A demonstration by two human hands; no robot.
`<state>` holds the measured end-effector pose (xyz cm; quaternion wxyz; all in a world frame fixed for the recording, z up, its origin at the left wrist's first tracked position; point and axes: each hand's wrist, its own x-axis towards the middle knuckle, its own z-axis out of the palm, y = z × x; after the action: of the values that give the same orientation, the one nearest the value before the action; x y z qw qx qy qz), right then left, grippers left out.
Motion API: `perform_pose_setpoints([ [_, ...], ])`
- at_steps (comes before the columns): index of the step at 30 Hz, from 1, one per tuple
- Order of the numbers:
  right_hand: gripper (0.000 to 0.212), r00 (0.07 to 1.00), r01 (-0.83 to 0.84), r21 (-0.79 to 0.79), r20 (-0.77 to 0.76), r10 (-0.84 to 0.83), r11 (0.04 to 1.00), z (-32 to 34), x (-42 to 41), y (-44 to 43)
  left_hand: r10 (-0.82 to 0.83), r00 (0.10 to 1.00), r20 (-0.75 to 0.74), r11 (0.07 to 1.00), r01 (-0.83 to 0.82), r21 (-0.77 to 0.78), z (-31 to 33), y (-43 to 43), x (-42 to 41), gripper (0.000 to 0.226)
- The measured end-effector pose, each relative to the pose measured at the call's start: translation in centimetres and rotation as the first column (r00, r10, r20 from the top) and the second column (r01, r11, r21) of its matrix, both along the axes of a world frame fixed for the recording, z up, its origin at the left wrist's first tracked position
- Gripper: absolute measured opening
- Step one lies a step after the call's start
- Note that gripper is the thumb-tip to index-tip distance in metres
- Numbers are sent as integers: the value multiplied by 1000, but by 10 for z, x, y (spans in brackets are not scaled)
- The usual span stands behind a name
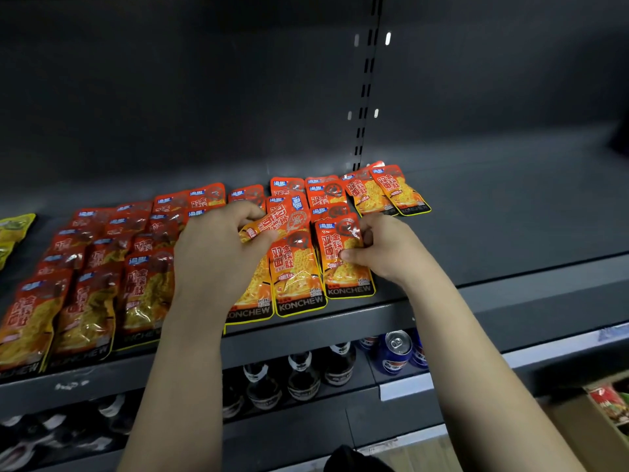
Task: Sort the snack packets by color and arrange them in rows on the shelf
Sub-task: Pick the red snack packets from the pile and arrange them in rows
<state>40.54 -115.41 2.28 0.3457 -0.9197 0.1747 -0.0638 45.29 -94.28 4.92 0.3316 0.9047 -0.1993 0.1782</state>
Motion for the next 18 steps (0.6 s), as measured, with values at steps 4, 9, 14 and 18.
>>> perform_pose_setpoints([
  [4,50,999,39,-16,18,-39,999,1,-2,1,-12,1000,21,1000,12,-8,-1,0,0,27],
  [9,53,993,36,143,104,-51,989,3,-5,-7,-100,994,-47,979,90,-184,1,-3,-4,11],
  [14,32,933,-292,561,346,101,775,31,-18,-7,-368,889,-271,788,144,-598,1,-23,-12,9],
  [18,41,884,-429,589,430,184,684,39,-21,-2,-523,788,-326,659,131,-740,-1,-41,-22,15],
])
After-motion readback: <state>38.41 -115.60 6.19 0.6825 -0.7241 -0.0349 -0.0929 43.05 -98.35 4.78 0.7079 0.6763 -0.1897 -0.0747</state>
